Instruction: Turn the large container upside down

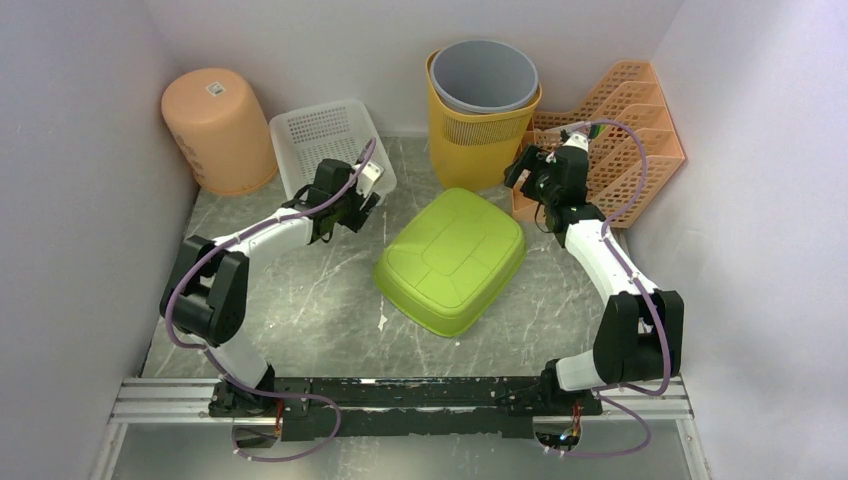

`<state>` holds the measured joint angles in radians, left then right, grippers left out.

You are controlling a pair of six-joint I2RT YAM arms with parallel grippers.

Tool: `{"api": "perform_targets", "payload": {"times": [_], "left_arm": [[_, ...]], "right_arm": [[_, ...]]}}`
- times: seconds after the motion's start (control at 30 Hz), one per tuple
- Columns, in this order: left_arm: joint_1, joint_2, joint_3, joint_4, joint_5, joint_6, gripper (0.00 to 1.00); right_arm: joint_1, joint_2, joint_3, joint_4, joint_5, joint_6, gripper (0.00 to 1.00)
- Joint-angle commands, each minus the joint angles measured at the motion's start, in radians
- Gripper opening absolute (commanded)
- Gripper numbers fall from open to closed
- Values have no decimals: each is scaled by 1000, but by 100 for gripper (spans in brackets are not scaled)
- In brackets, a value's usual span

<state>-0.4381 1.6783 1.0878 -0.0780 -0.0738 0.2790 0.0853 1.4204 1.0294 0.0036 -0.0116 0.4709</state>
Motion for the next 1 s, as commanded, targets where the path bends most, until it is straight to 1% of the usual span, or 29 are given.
{"api": "perform_targets", "payload": {"times": [0.0, 0.1, 0.17, 0.2, 0.23, 0.3, 0.33, 0.43, 0.5, 0.6, 0.77, 0.87, 0.9, 0.97], "left_arm": [[1, 26, -9, 28, -75, -26, 78], [1, 62, -2, 31, -124, -26, 66], [2, 82, -5, 42, -148, -28, 61], [1, 90, -5, 45, -155, -28, 57], [1, 94, -3, 47, -156, -28, 50], [0, 96, 1, 43, -146, -36, 32], [-1, 92, 0, 43, -147, -42, 24], [-2, 63, -8, 55, -147, -52, 8], [-8, 42, -4, 51, -154, -54, 7], [-27, 11, 28, 19, -163, -49, 7], [-124, -37, 140, -78, -227, -55, 7], [-171, -107, 198, -115, -209, -129, 7], [-179, -141, 201, -105, -185, -174, 7], [-183, -222, 167, -20, -102, -280, 7]], "right_arm": [[2, 0, -18, 28, -1, -6, 82], [2, 1, -23, 33, -4, -5, 82], [3, 1, -23, 32, -5, -6, 82], [3, -1, -23, 32, -4, -7, 81], [2, -1, -23, 31, -2, -9, 82], [3, -2, -22, 30, 1, -10, 82], [2, -2, -23, 31, 2, -10, 82], [2, 0, -23, 32, 1, -8, 82], [2, 0, -22, 35, 1, -6, 82], [1, -1, -22, 38, 4, -3, 82], [2, -7, -23, 38, 17, -1, 82], [3, -12, -22, 36, 20, -5, 82], [3, -13, -22, 36, 19, -6, 82], [3, -15, -22, 38, 20, -3, 82]]}}
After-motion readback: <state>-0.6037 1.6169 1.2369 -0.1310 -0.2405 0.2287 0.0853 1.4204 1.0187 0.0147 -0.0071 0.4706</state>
